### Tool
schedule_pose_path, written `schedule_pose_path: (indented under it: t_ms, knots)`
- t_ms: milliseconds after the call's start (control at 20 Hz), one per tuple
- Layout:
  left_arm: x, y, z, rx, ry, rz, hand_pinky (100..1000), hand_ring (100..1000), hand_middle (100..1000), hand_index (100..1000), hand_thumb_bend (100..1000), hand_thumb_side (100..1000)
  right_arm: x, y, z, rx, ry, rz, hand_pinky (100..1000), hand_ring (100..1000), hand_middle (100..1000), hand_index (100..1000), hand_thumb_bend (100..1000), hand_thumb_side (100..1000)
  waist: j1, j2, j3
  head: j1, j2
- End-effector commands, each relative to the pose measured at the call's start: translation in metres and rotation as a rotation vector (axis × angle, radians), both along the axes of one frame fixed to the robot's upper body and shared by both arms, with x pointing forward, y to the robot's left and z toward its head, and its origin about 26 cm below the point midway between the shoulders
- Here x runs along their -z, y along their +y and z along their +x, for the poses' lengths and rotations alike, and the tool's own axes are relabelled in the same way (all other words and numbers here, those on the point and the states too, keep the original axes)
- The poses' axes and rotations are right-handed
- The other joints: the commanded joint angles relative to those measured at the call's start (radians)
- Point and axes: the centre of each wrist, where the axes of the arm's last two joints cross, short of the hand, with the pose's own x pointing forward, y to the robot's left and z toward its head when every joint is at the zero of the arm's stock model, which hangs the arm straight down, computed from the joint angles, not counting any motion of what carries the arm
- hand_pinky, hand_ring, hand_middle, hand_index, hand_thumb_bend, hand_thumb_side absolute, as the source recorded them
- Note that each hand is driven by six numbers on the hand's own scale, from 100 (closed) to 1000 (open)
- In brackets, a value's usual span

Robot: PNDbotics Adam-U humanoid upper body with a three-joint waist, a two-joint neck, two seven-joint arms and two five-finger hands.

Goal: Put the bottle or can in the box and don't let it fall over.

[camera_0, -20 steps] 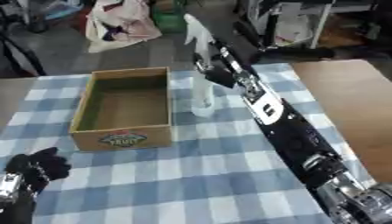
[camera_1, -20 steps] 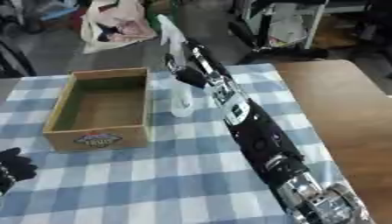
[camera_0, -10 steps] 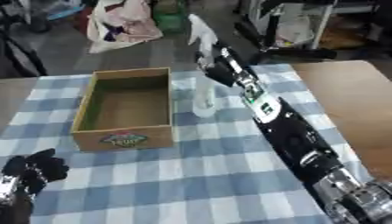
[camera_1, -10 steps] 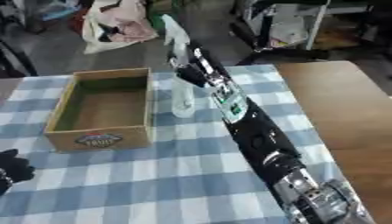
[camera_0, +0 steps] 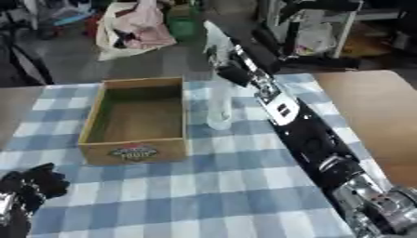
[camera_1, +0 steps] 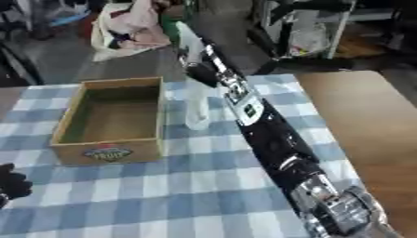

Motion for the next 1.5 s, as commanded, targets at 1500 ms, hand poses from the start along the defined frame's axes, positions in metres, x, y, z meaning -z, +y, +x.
schedule_pose_path:
  t_ms: [1500]
  knots:
    - [-0.017, -0.010, 0.005, 0.052, -0.059, -0.009, 711, 662, 622, 804, 234, 1000, -0.048, -0.018, 0.001, -0.054, -0.056, -0.018, 691, 913, 788, 888, 100, 512, -0.018, 0.019, 0.048, -0.030, -0.056]
